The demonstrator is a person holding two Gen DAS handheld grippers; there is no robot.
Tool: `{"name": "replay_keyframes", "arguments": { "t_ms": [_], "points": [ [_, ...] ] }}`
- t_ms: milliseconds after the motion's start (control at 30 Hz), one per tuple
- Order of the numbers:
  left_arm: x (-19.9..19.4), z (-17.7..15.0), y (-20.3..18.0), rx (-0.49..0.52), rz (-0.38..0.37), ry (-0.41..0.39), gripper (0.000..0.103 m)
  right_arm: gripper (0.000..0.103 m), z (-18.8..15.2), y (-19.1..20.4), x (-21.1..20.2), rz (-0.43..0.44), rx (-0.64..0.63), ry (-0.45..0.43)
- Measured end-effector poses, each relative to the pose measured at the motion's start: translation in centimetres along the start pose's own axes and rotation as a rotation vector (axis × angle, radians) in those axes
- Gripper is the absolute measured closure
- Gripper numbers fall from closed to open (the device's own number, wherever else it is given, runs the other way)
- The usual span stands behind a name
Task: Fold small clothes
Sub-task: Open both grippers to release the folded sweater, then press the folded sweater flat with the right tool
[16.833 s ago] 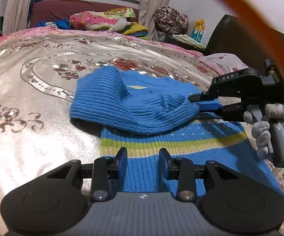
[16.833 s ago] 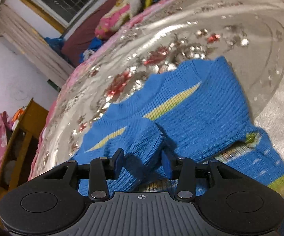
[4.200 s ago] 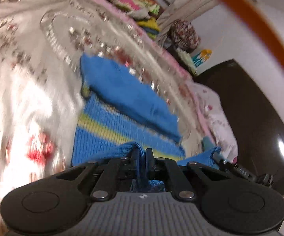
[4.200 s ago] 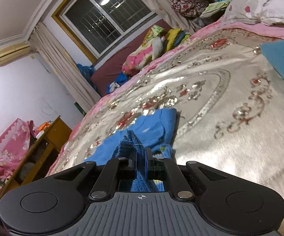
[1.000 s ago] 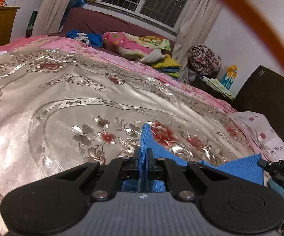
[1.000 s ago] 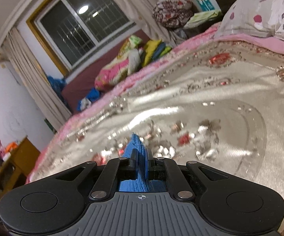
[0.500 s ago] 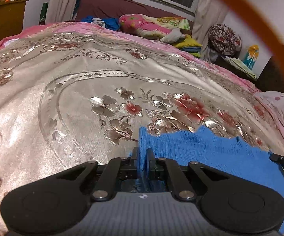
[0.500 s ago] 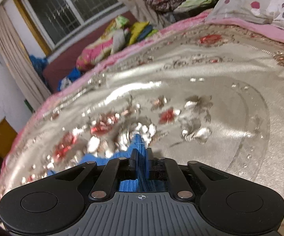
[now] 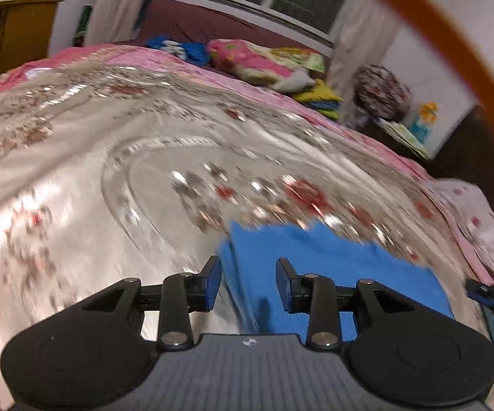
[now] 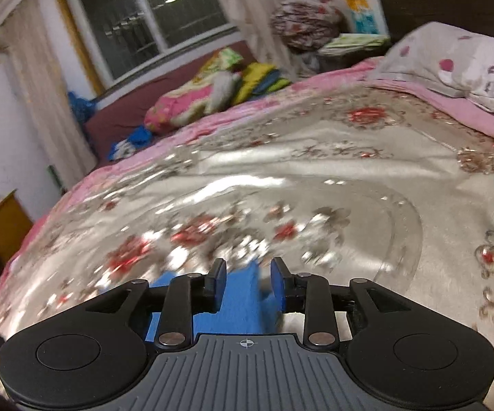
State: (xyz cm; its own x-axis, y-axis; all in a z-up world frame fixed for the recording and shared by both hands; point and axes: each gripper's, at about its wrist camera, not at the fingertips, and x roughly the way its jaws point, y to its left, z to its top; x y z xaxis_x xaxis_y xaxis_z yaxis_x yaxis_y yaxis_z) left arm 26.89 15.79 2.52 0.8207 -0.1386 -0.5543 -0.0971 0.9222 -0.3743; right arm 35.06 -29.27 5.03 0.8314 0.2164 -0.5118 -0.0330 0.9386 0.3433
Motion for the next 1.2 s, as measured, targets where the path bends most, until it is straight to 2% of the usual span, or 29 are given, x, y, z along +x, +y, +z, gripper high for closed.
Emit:
{"name": "replay_keyframes", "arguments": {
  "t_ms": [67, 167, 300, 433, 567, 667, 733, 833, 900, 967, 1100, 1200],
  "points": [
    [-0.5, -1.7, -0.8, 0.027, -0.02, 0.018, 0.063, 0.073, -1.4, 0.3, -1.1, 0.03, -0.011, 0.027],
    [-0.3, -4.0, -1.8, 0.071, -0.035, 0.061, 0.063, 0.073, -3.3, 0.3, -1.5, 0.029, -0.025, 0.072],
    [0.5, -5.6, -1.5, 0.078, -0.021, 0.117, 0.063, 0.074, -5.0, -0.2, -0.5, -0.045, -0.033, 0.133],
    [-0.4, -5.7, -1.0, 0.055, -0.031, 0.103, 0.063, 0.074, -5.2, -0.6, -0.6, -0.095, -0.02, 0.138],
    [-1.5, -6.0, -0.7, 0.076, -0.028, 0.076, 0.063, 0.074, -5.1, 0.8, -2.6, -0.115, -0.05, 0.104],
    [-1.4, -6.2, -0.2, 0.045, -0.052, 0.1, 0.063, 0.074, -5.4, 2.3, -3.9, -0.111, -0.097, 0.076],
    [-1.2, -6.4, 0.1, 0.037, -0.06, 0.117, 0.063, 0.074, -6.0, 2.8, -3.7, -0.117, -0.114, 0.101],
    [-1.3, -6.4, 0.5, 0.024, -0.077, 0.123, 0.063, 0.073, -6.8, 2.3, -2.3, -0.174, -0.1, 0.164],
    [-1.3, -6.4, 0.8, -0.005, -0.092, 0.132, 0.063, 0.073, -6.7, 2.3, -2.4, -0.182, -0.064, 0.16],
    [-1.3, -6.5, 1.0, -0.021, -0.106, 0.14, 0.063, 0.073, -6.4, 3.3, -2.9, -0.192, -0.086, 0.141],
    [-1.5, -6.6, 1.2, -0.035, -0.126, 0.154, 0.063, 0.072, -5.9, 6.5, -3.7, -0.168, -0.164, 0.115],
    [-1.6, -6.8, 1.2, -0.047, -0.141, 0.163, 0.063, 0.072, -5.9, 9.2, -3.4, -0.11, -0.189, 0.127]
  ]
}}
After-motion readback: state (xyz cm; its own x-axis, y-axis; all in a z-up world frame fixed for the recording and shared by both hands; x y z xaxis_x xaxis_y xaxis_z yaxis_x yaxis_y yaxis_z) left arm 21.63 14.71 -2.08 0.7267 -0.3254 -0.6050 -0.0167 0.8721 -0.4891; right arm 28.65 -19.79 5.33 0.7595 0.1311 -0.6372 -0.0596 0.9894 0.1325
